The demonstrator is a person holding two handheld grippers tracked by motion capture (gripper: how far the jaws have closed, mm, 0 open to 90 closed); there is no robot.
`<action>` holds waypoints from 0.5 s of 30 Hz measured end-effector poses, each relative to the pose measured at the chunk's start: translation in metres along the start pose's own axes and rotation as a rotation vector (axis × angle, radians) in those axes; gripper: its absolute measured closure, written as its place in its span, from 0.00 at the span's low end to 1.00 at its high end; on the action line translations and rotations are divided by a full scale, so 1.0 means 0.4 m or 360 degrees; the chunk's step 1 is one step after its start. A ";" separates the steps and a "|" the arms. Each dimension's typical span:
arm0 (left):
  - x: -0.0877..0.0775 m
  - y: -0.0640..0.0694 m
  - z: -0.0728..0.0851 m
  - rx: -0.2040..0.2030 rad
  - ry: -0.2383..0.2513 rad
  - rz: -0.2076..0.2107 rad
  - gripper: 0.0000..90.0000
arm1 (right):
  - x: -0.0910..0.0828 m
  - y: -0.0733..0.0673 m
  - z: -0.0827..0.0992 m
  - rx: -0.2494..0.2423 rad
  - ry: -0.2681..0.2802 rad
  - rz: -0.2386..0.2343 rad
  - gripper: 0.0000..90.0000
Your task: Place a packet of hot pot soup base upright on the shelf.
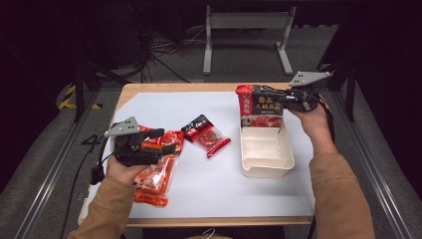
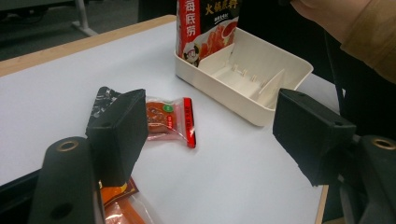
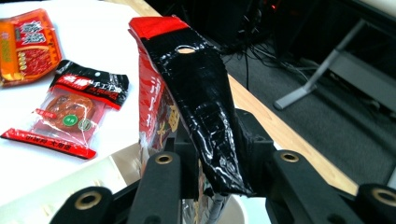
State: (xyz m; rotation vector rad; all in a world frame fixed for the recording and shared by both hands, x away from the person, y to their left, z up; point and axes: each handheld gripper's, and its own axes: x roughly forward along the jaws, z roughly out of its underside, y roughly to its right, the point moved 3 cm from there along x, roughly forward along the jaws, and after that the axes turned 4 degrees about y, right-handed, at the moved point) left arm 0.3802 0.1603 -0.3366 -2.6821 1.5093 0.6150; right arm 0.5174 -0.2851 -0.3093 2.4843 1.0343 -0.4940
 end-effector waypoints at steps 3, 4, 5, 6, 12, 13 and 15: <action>0.000 0.000 0.001 -0.0020 -0.0002 -0.0005 0.30 | -0.005 0.000 0.011 0.0021 0.0005 0.0014 0.80; 0.000 -0.002 0.001 -0.0018 -0.0003 -0.0006 0.30 | -0.007 0.001 0.014 0.0028 0.0002 0.0018 0.80; 0.001 -0.003 0.002 -0.0023 -0.0001 -0.0006 0.30 | -0.008 0.002 0.017 0.0040 0.0003 0.0019 0.80; 0.001 -0.005 0.003 -0.0017 -0.0007 -0.0011 0.30 | -0.009 0.003 0.019 0.0047 0.0000 0.0024 0.80; 0.000 -0.012 0.005 -0.0023 -0.0024 -0.0029 0.31 | -0.013 -0.001 0.024 0.0061 -0.0017 0.0044 0.79; 0.000 -0.012 0.005 -0.0023 -0.0024 -0.0029 0.30 | -0.014 -0.001 0.024 0.0063 -0.0025 0.0054 0.79; -0.001 -0.013 0.006 -0.0018 -0.0029 -0.0039 0.30 | -0.016 -0.003 0.022 0.0083 -0.0030 0.0058 0.75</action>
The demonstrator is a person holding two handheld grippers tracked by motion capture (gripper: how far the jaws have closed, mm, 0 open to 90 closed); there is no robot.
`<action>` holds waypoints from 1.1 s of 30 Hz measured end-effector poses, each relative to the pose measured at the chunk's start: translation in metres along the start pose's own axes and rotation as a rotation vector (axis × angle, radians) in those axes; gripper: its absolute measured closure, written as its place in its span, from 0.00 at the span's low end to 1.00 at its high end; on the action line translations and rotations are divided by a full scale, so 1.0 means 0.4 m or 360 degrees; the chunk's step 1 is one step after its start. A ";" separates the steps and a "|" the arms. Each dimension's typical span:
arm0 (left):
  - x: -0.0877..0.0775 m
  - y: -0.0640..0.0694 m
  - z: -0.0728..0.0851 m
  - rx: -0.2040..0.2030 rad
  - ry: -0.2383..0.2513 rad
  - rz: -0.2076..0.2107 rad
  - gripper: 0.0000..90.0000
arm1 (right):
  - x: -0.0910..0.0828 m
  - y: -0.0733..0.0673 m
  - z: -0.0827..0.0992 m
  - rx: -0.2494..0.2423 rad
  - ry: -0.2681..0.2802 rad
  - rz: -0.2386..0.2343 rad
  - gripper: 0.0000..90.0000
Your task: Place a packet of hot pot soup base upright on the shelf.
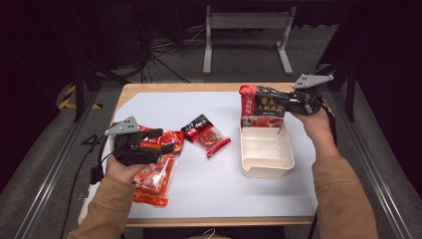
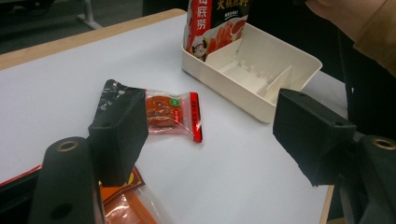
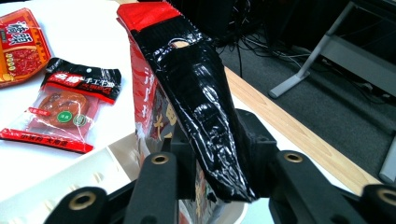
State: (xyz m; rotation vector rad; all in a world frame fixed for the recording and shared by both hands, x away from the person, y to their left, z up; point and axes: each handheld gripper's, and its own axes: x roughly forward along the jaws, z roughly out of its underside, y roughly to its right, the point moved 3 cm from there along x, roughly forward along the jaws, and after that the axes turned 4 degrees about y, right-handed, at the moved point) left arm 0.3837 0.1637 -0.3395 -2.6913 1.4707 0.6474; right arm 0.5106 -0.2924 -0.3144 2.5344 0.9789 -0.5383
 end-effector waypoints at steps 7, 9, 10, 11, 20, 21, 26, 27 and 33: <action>-0.004 -0.002 0.002 -0.0016 -0.0004 -0.0021 0.29 | -0.020 0.000 -0.005 0.0162 0.0014 -0.0041 0.63; -0.006 -0.009 0.001 -0.0004 -0.0005 -0.0046 0.29 | -0.033 0.001 -0.008 0.0182 0.0036 -0.0040 0.58; -0.006 -0.010 0.000 -0.0019 0.0003 -0.0039 0.29 | -0.039 0.002 -0.010 0.0191 0.0043 -0.0039 0.56; -0.007 -0.015 -0.001 -0.0011 -0.0002 -0.0047 0.28 | -0.045 0.003 -0.013 0.0192 0.0058 -0.0039 0.54; -0.005 -0.027 -0.008 -0.0021 0.0004 -0.0041 0.20 | -0.100 -0.024 -0.035 0.0148 0.0103 0.0014 0.37; -0.006 -0.029 -0.010 -0.0014 0.0012 -0.0037 0.18 | -0.105 -0.028 -0.037 0.0145 0.0107 0.0019 0.36; -0.011 -0.033 -0.015 0.0009 0.0036 -0.0043 0.12 | -0.131 -0.058 -0.048 0.0132 0.0111 0.0052 0.28; -0.013 -0.033 -0.015 -0.0002 0.0040 -0.0049 0.12 | -0.139 -0.063 -0.050 0.0121 0.0113 0.0076 0.27; -0.026 -0.044 -0.012 0.0005 0.0037 -0.0086 0.12 | -0.182 -0.096 -0.058 0.0098 0.0168 0.0086 0.25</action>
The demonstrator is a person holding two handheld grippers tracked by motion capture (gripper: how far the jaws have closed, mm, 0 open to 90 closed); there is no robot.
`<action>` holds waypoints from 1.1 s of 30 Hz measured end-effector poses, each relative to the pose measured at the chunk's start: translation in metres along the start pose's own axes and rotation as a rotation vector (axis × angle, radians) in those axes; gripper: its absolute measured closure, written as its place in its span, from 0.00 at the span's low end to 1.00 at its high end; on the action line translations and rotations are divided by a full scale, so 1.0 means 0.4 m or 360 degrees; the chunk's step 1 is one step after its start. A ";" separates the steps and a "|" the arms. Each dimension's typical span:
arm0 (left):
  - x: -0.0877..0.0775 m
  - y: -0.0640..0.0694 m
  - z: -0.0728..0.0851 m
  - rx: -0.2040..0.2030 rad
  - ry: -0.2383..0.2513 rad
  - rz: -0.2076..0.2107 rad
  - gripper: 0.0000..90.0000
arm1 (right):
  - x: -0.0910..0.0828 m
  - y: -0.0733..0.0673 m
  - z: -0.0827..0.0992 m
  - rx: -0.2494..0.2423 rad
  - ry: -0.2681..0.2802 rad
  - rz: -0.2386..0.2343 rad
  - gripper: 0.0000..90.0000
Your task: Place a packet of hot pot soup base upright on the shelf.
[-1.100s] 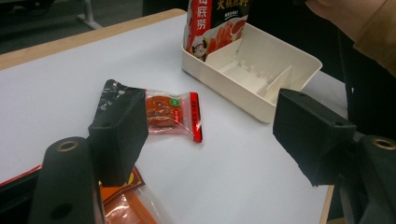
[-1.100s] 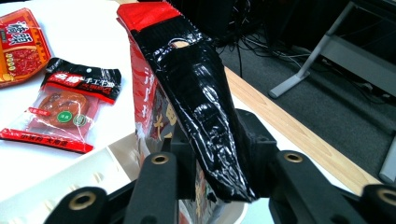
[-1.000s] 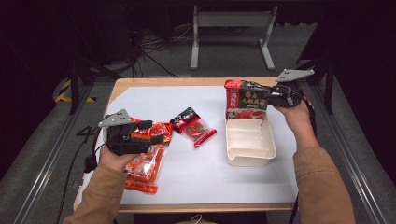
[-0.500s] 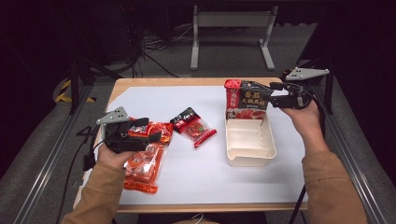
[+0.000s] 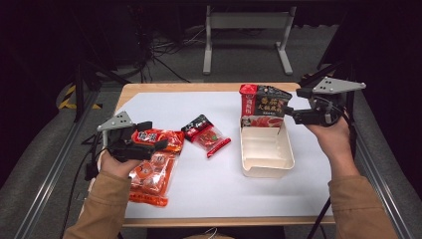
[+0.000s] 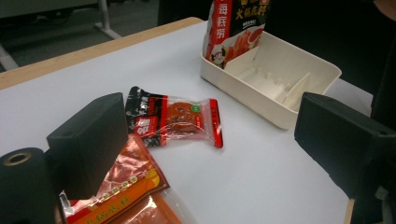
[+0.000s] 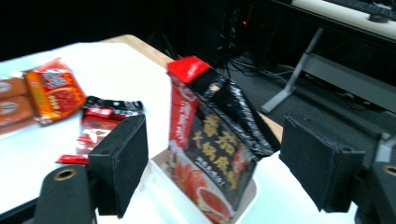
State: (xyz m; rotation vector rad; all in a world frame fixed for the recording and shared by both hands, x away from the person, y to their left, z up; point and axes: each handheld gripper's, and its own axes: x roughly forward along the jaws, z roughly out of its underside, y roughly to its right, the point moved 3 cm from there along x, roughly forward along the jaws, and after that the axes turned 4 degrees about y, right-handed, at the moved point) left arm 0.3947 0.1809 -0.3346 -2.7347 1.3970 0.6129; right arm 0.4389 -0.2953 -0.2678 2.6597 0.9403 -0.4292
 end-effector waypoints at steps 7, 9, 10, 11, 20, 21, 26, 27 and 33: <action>-0.018 -0.021 0.004 -0.0003 -0.0012 -0.0044 0.11 | -0.036 -0.045 0.005 0.0033 0.0042 -0.0110 0.18; -0.024 -0.025 0.005 -0.0010 -0.0008 -0.0053 0.11 | -0.040 -0.057 0.014 0.0043 0.0038 -0.0128 0.14; -0.027 -0.027 0.005 -0.0011 -0.0017 -0.0057 0.11 | -0.042 -0.061 0.019 0.0047 0.0037 -0.0142 0.14; -0.029 -0.030 0.005 -0.0006 -0.0006 -0.0067 0.10 | -0.044 -0.065 0.024 0.0056 0.0040 -0.0154 0.14; -0.046 -0.052 0.007 -0.0002 -0.0012 -0.0081 0.10 | -0.050 -0.109 0.076 0.0124 0.0054 -0.0309 0.07; -0.046 -0.054 0.008 0.0002 -0.0017 -0.0088 0.10 | -0.050 -0.114 0.081 0.0121 0.0067 -0.0322 0.07; -0.033 -0.064 0.015 0.0043 -0.0060 -0.0117 0.03 | -0.047 -0.139 0.103 0.0120 0.0076 -0.0367 0.07; -0.033 -0.068 0.015 0.0044 -0.0059 -0.0115 0.02 | -0.044 -0.141 0.106 0.0126 0.0061 -0.0388 0.07; -0.041 -0.106 0.025 0.0043 -0.0066 -0.0131 0.04 | -0.050 -0.149 0.116 0.0106 0.0010 -0.0390 0.16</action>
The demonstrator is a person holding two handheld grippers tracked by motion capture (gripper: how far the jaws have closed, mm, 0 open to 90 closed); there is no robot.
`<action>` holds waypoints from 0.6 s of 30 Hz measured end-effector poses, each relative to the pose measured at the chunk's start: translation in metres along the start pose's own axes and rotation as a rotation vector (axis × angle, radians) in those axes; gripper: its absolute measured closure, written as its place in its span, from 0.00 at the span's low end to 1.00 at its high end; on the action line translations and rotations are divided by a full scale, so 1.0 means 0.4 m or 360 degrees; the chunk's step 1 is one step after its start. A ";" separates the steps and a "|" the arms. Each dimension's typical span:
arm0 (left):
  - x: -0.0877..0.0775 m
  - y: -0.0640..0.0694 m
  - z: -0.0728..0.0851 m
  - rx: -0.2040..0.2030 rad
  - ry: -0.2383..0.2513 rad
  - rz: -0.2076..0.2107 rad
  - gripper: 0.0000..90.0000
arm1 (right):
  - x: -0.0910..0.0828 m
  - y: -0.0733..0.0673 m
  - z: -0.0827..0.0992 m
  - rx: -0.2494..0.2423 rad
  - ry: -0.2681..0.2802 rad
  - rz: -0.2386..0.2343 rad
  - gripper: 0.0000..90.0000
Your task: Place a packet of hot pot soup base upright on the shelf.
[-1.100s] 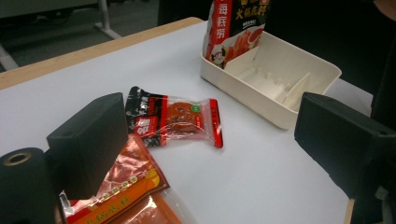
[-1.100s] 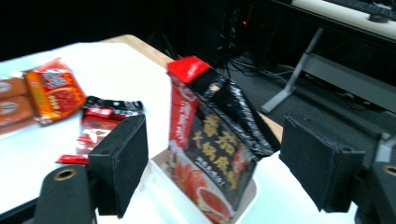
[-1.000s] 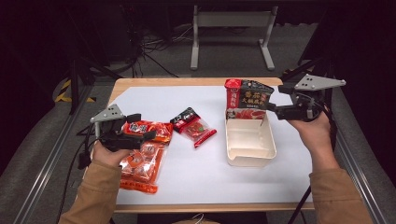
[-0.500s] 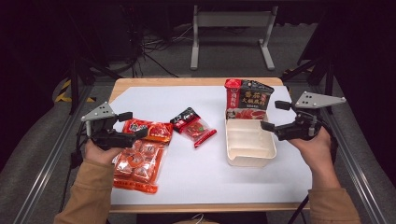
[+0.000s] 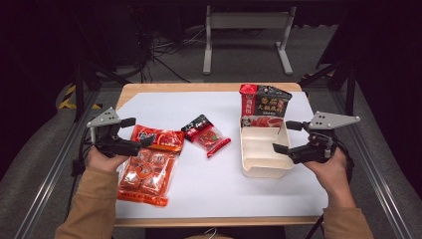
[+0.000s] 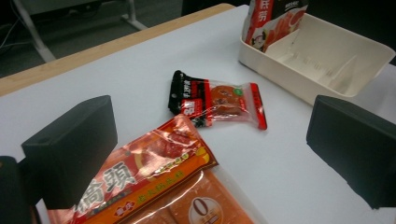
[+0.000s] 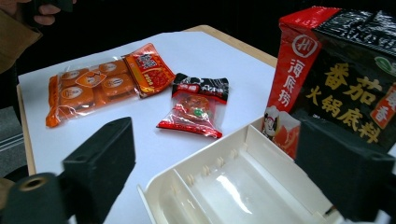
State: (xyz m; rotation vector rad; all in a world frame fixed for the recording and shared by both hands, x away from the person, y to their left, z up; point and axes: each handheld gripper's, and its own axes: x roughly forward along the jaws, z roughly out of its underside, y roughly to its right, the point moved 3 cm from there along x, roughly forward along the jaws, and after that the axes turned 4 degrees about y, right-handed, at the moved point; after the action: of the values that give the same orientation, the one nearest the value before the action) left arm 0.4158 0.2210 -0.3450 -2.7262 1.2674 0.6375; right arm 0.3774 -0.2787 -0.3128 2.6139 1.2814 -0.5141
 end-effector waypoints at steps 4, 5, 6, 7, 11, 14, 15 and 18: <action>0.003 -0.029 0.005 -0.0017 -0.0017 -0.0016 0.06 | -0.010 0.004 0.006 0.0036 0.0044 -0.0020 0.19; 0.003 -0.029 0.005 -0.0017 -0.0017 -0.0016 0.07 | -0.010 0.004 0.006 0.0036 0.0044 -0.0020 0.19; 0.006 -0.041 0.006 -0.0024 -0.0026 -0.0037 0.07 | -0.012 0.006 0.008 0.0038 0.0053 -0.0018 0.21; 0.008 -0.050 0.006 -0.0025 -0.0028 -0.0051 0.07 | -0.013 0.010 0.011 0.0046 0.0063 -0.0010 0.21; 0.014 -0.089 0.012 -0.0092 -0.0055 -0.0114 0.09 | -0.011 0.011 0.019 0.0036 0.0056 0.0015 0.23; 0.022 -0.123 0.019 -0.0228 -0.0062 -0.0113 0.12 | -0.008 0.008 0.022 0.0028 0.0063 0.0019 0.24; 0.025 -0.133 0.022 -0.0252 -0.0078 -0.0117 0.13 | -0.009 0.007 0.022 0.0030 0.0067 0.0016 0.25; 0.033 -0.158 0.031 -0.0268 -0.0086 -0.0137 0.13 | -0.011 0.004 0.025 0.0024 0.0063 0.0020 0.25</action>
State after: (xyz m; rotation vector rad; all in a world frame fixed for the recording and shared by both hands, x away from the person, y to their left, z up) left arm 0.4661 0.2561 -0.3683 -2.8560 1.1261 0.8385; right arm 0.3740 -0.2862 -0.3202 2.6556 1.2766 -0.4744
